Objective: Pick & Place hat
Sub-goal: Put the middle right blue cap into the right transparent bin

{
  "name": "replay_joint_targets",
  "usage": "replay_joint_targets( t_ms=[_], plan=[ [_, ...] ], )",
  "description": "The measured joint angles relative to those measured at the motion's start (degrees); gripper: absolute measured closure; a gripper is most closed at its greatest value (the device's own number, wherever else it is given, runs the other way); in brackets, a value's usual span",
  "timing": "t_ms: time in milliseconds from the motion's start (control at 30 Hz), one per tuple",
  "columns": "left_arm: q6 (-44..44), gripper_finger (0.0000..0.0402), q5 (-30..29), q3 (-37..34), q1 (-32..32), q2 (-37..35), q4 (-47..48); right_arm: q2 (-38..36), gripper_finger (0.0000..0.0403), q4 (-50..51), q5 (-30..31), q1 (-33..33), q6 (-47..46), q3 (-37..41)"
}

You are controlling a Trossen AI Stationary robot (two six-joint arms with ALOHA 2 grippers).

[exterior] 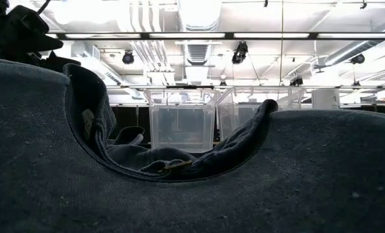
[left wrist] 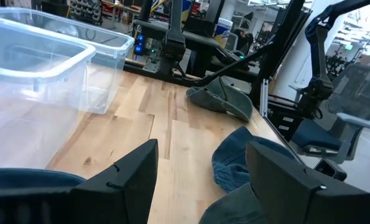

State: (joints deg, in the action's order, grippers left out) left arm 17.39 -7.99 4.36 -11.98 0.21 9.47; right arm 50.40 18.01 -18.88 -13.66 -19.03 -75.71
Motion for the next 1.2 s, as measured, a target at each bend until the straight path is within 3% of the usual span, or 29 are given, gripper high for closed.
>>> replay_joint_targets(
  t_ms=[67, 133, 300, 367, 467, 533, 700, 900, 1200],
  plan=[
    [0.9, 0.0165, 0.0, 0.0, 0.0, 0.0, 0.0, 0.4, 0.039, 0.3, 3.3, 0.1, -0.9, 0.2],
    [1.2, 0.0165, 0.0, 0.0, 0.0, 0.0, 0.0, 0.6, 0.039, 2.3, 11.1, 0.1, -3.7, 0.3],
    [1.3, 0.0165, 0.0, 0.0, 0.0, 0.0, 0.0, 2.5, 0.039, 18.7, 41.1, 0.1, -18.0, 0.4],
    [1.3, 0.0165, 0.0, 0.0, 0.0, 0.0, 0.0, 3.6, 0.039, 25.7, 50.5, 0.1, -24.3, 0.4],
    [1.3, 0.0165, 0.0, 0.0, 0.0, 0.0, 0.0, 5.2, 0.039, 32.7, 59.7, 0.8, -31.9, 0.4],
    [1.3, 0.0165, 0.0, 0.0, 0.0, 0.0, 0.0, 6.2, 0.039, 34.9, 62.6, 2.1, -34.9, 0.4],
    [1.3, 0.0165, 0.0, 0.0, 0.0, 0.0, 0.0, 9.3, 0.039, 35.2, 63.0, 9.4, -34.9, 0.4],
    [1.3, 0.0165, 0.0, 0.0, 0.0, 0.0, 0.0, 13.9, 0.039, 34.6, 55.1, 22.2, -27.7, 0.4],
    [4.2, 0.0165, 0.0, 0.0, 0.0, 0.0, 0.0, 20.2, 0.039, 26.5, 34.9, 41.1, -16.8, 1.4]
  ],
)
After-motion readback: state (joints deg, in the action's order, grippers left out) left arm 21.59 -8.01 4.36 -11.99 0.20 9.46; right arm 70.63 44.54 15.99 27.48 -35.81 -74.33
